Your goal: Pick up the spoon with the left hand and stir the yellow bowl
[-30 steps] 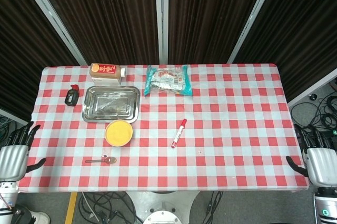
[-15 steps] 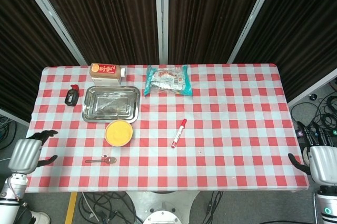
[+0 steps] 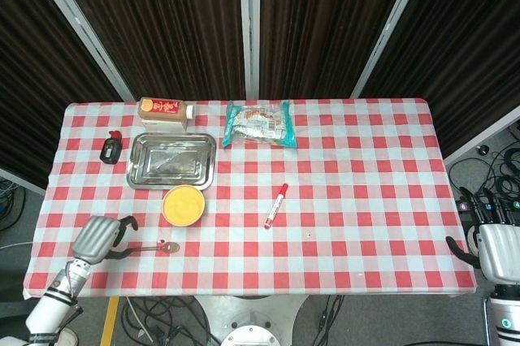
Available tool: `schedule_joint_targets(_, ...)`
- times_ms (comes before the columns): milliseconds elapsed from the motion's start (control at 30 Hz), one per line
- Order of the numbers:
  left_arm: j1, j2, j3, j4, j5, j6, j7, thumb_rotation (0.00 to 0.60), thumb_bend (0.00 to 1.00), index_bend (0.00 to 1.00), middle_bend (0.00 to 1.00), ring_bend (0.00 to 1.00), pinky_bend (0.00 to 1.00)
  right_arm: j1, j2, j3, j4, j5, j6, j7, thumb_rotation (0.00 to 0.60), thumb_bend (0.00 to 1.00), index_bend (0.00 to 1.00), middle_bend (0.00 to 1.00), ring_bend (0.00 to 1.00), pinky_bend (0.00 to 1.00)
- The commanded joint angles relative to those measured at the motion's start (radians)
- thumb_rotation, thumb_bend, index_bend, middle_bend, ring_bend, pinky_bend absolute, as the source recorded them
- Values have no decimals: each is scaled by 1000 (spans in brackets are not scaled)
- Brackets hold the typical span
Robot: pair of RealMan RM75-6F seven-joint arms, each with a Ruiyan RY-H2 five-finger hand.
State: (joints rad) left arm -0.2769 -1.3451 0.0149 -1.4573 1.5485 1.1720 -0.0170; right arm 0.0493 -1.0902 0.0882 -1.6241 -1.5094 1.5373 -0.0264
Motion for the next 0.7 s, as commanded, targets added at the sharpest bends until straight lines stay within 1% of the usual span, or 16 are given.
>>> schedule_joint_targets(33, -11, -24, 11, -1, -10, -23, 25, 600, 192, 511, 911, 900, 1000, 1, 0, 0, 1, 1, -2, 2, 600, 145, 78, 234, 64, 138)
schedule_joint_targets(233, -25, -68, 12, 5, -55, -70, 64, 600, 195, 518, 924, 907, 1000, 3, 2, 0, 5, 4, -8, 6, 600, 146, 78, 235, 63, 139)
schedule_joint_targets(500, -40, -94, -2, 5, -137, -121, 104, 600, 292, 543, 933, 916, 1000, 5, 0, -2, 3, 4, -13, 5, 600, 146, 77, 235, 64, 139)
schedule_joint_targets(700, -51, -104, 0, 0, -166, -145, 127, 600, 302, 550, 935, 918, 1000, 2, -2, -3, 4, 11, -12, 6, 600, 145, 77, 235, 64, 139)
